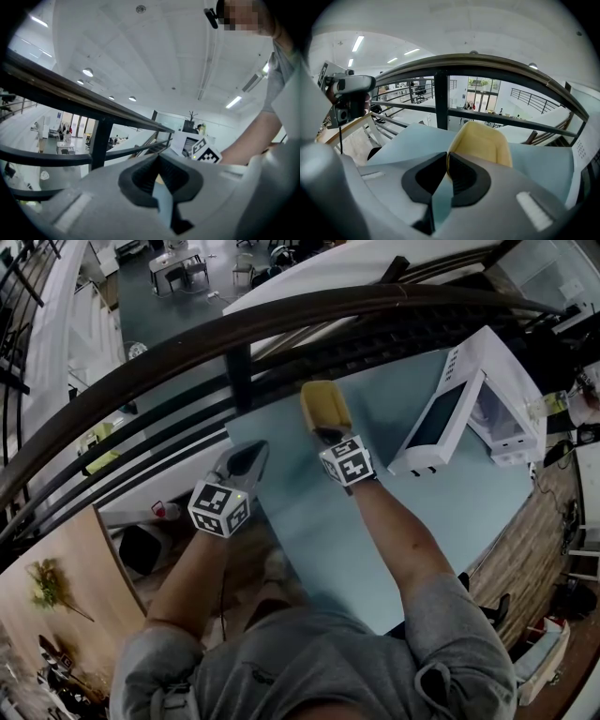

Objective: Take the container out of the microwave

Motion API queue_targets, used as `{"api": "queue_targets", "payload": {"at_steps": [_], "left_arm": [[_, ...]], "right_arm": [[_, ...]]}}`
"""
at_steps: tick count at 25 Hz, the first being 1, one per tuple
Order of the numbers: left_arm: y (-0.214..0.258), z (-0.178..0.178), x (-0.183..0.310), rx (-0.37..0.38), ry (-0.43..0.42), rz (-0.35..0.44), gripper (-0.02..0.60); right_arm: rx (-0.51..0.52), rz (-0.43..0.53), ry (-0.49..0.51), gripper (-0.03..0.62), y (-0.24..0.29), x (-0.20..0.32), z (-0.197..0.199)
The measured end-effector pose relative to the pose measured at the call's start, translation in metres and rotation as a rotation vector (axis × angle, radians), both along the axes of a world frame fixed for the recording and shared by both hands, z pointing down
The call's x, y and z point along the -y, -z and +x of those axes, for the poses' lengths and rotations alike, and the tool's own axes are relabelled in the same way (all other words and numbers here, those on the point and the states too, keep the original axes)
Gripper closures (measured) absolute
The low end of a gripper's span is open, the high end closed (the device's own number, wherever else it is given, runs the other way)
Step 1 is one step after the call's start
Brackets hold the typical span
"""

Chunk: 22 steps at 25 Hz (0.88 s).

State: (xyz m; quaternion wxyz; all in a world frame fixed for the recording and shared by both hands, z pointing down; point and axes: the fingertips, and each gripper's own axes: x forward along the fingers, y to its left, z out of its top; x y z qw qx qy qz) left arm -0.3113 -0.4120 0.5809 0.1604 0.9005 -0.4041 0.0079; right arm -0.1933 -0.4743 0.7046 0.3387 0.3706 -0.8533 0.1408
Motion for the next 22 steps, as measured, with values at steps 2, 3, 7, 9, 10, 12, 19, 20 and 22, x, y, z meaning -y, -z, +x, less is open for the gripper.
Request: {"api": "queue_targets", "payload": {"at_steps": [2,3,7,9,10,12,19,20,22], "left_arm": [[-0.001,-0.001,0.001,0.000,0.001,-0.001,0.555],[-0.002,-0.001,0.001,0.000,0.002,-0.002,0.555],[-0.006,-0.002,-0.001,0.001,0.002,-0.008,0.555],[-0.009,-0.002,-0.001,0.002,0.002,-0.011,0.555],[-0.010,-0.002,-0.001,0.002,0.002,-0.012,0.555],[-0.011,-0.001,-0.001,0.002,0.002,-0.013,0.555],[-0.008,-0.002,0.000,0.005,0.009,-0.010,0.555],[-0.006,-0.002,0.001,0.004,0.011,-0.008,0.555],[-0.002,-0.001,0.002,0.003,0.010,-0.002,0.555]], "right_arm": [[-0.001,0.002,0.001,0.571,-0.004,0.000,0.000],[-0.003,0.002,0.002,0.571,-0.006,0.001,0.000],[-0.018,-0.010,0.007,0.569,-0.015,-0.002,0.001],[-0.018,-0.016,0.008,0.568,-0.018,-0.002,0.001],[-0.017,-0.022,0.006,0.566,-0.020,-0.002,0.001],[-0.022,-0.033,0.000,0.562,-0.023,-0.003,0.003],[0.007,-0.047,-0.003,0.478,-0.018,-0.001,0.001],[0.014,-0.041,-0.006,0.474,-0.014,0.000,0.001],[0.024,-0.029,-0.010,0.473,-0.007,0.001,0.003]]}}
